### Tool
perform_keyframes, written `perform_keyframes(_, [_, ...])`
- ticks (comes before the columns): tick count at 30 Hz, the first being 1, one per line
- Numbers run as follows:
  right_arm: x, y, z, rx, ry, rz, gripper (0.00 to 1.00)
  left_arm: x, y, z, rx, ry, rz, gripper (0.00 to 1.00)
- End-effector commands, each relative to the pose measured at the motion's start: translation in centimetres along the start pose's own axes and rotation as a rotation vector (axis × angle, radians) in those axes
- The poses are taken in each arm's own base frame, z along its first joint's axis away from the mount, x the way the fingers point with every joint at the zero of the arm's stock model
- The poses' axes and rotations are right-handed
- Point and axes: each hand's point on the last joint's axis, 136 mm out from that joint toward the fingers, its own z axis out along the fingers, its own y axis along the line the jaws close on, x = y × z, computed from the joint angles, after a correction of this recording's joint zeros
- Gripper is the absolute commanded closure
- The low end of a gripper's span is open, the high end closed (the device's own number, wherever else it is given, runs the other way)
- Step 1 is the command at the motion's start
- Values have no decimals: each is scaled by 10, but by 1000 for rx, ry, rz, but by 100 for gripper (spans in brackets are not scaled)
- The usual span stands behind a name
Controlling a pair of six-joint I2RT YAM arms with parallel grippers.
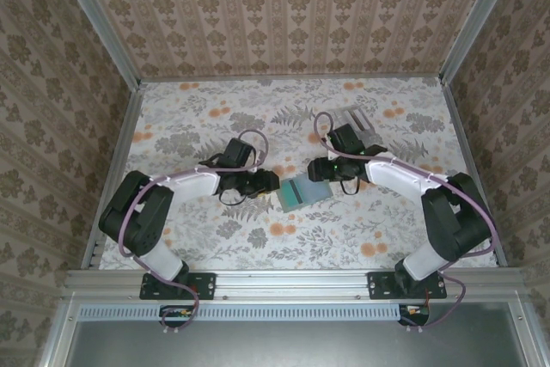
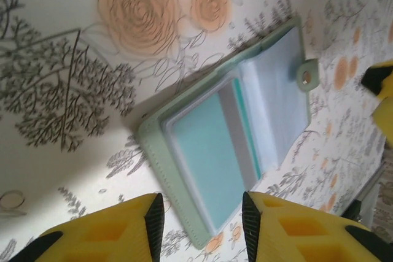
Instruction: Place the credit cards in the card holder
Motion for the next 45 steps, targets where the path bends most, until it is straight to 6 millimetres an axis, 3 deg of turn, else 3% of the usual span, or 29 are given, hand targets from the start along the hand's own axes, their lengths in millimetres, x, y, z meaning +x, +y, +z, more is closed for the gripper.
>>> perform_keyframes(1, [5, -20, 10, 146, 70, -106, 32, 8, 1, 4, -14, -4, -16, 56])
perform_keyframes(8, [10, -19, 35, 165, 146, -132, 33, 13, 1, 18, -24, 5, -48, 56])
perform_keyframes(12, [18, -19, 39, 154, 171, -111, 34, 12, 4, 25, -29, 12, -60, 53])
perform_keyframes(20, [28, 0, 42, 26, 177, -41, 61, 1, -7, 29, -4, 1, -36, 53])
perform_keyframes(28, [26, 30, 35, -147, 145, 52, 69, -12, -9, 12, 1, -18, -5, 53])
perform_keyframes(35, [23, 61, 43, -348, 111, 176, 73, -16, -28, -1, 25, -2, 68, 53])
perform_keyframes(40, [24, 68, 50, -374, 99, 216, 73, -20, -43, -13, 58, -25, 77, 53])
perform_keyframes(45, [26, 59, 54, -316, 92, 233, 70, -21, -60, -28, 63, -46, 126, 52])
